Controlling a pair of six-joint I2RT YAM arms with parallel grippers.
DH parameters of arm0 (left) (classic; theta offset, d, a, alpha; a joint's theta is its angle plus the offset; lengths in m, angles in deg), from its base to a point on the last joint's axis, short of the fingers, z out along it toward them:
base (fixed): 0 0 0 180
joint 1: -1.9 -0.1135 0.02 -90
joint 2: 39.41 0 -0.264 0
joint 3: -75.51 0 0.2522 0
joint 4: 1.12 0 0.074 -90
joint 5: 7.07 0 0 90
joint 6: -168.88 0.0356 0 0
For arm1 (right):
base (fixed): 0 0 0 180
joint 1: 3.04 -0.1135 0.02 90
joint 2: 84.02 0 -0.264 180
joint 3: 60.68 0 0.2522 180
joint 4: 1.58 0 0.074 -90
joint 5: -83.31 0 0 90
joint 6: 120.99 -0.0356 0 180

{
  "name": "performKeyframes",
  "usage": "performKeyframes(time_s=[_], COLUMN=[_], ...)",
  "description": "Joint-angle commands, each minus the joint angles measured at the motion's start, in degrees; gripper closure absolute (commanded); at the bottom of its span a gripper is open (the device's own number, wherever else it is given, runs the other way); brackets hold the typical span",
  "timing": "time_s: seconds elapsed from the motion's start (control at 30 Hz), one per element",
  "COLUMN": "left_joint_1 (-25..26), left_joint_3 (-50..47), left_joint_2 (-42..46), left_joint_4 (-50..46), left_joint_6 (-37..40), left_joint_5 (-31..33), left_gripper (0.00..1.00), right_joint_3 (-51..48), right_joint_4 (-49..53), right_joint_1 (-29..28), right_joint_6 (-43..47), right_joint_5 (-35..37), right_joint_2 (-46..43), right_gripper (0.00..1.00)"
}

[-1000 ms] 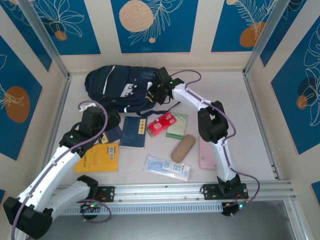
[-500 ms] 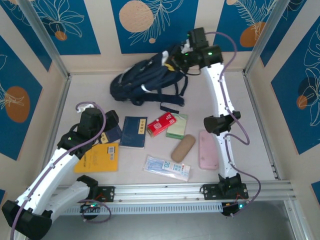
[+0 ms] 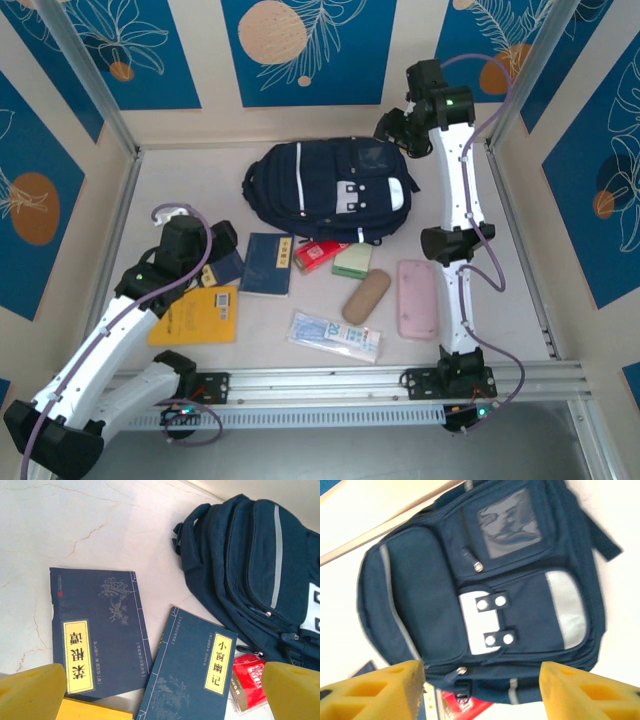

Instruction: Pack books, pencil case, and school supplies into a backpack

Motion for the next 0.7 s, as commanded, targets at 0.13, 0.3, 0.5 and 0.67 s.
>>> performKeyframes(time_s=[0.13, 0.3, 0.5, 0.67], left_joint_1=[0.0, 1.4, 3.1, 4.4], left_joint_3=[1.9, 1.6, 1.6, 1.4], left_joint_2=[0.3, 0.2, 1.1, 1.4], left_joint_4=[-0.8, -0.3, -0.5, -0.7], left_joint_6=[0.4, 0.3, 0.4, 0.6], left_joint_5=[0.4, 0.3, 1.3, 1.6], left_gripper=[0.0, 0.0, 0.0, 0.0], right_joint_3=[-2.6, -12.7, -33.7, -67.7], right_joint_4=[9.2, 9.2, 8.9, -9.1], right_joint_1=[-2.0, -3.6, -9.3, -8.8], right_joint_6=[1.2, 0.5, -6.6, -3.3], right_joint_5=[16.7, 21.8, 42.5, 41.3], right_joint_2=[-2.2, -5.8, -13.4, -29.8], right_gripper=[0.26, 0.27, 0.17, 0.15])
